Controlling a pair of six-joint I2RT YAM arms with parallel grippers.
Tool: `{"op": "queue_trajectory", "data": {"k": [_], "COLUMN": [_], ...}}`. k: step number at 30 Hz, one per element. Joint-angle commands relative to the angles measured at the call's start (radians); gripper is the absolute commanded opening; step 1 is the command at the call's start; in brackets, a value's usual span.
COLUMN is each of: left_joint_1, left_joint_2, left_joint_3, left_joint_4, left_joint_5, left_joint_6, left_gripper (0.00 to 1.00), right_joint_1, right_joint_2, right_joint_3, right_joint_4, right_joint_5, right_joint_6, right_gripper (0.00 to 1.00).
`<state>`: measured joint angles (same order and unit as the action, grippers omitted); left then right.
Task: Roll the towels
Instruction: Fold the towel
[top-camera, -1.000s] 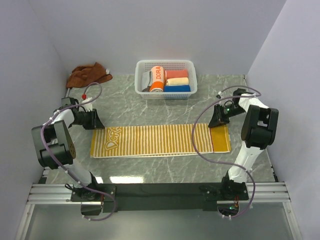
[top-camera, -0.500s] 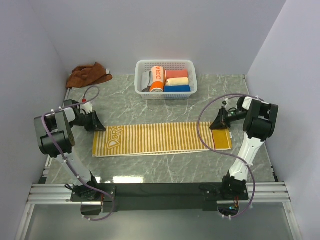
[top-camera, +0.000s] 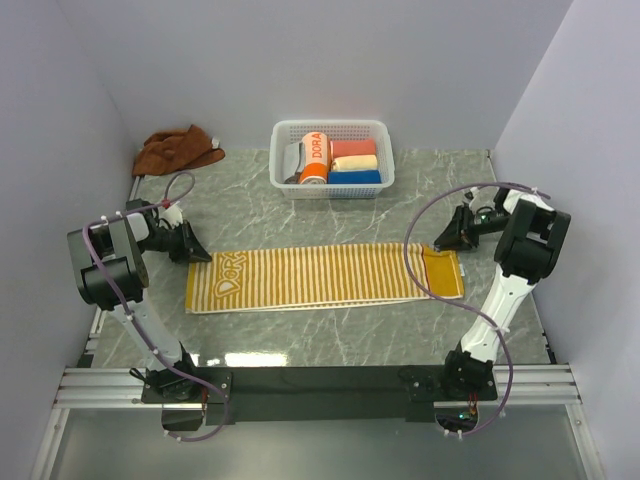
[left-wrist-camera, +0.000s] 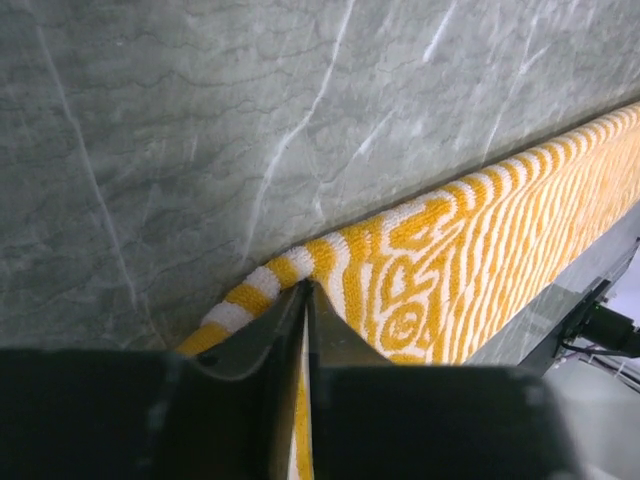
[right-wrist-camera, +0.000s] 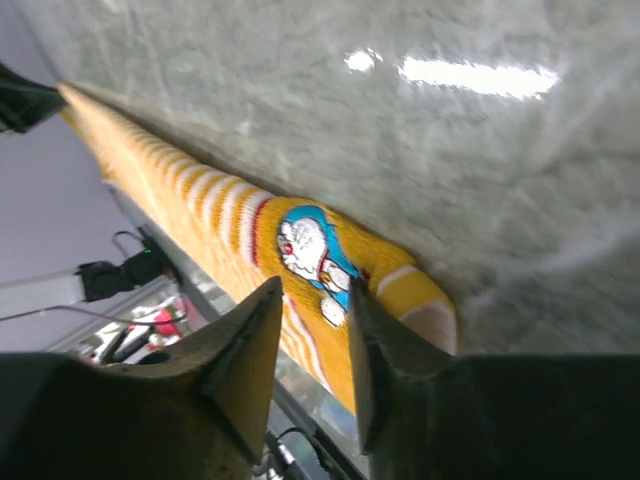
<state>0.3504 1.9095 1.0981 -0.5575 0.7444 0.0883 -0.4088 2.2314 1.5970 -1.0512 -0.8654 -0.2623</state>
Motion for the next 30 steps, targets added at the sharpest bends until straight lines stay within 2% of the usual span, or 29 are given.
{"op": "queue_trajectory", "data": {"k": [1, 4, 7, 9, 10, 15, 20, 30], "left_joint_1": [0.009, 0.001, -0.013, -0.028, -0.033, -0.047, -0.048, -0.048], "left_joint_2": [0.014, -0.056, -0.147, -0.208, -0.223, -0.291, -0.325, -0.372], "left_joint_3": [-0.001, -0.001, -0.006, -0.007, -0.006, 0.011, 0.019, -0.003], "left_joint_4": [0.027, -0.008, -0.022, -0.024, -0.031, -0.056, -0.074, -0.079], "left_joint_5": [-0.107, -0.019, 0.019, 0.018, 0.019, 0.007, -0.002, -0.03], "left_joint_6": [0.082, 0.106, 0.117, 0.117, 0.119, 0.122, 0.145, 0.162], "left_gripper": [0.17, 0.42, 0.52, 0.55, 0.58, 0.6, 0.62, 0.63], "right_joint_1": [-0.004, -0.008, -0.008, -0.008, -0.008, -0.007, 0.011, 0.142], "right_joint_2": [-0.099, -0.252, -0.359, -0.4, -0.429, -0.46, -0.454, -0.395], "right_joint_3": [-0.035, -0.11, -0.179, -0.21, -0.236, -0.33, -0.411, -0.454], "right_joint_4": [-0.017, 0.031, 0.074, 0.097, 0.1, 0.128, 0.19, 0.296], "right_joint_5": [0.113, 0.222, 0.343, 0.382, 0.417, 0.496, 0.548, 0.646], "right_joint_6": [-0.043, -0.037, -0.029, -0.029, -0.032, -0.052, -0.04, 0.038], "right_gripper": [0.42, 0.52, 0.6, 0.61, 0.73, 0.73, 0.67, 0.56]}}
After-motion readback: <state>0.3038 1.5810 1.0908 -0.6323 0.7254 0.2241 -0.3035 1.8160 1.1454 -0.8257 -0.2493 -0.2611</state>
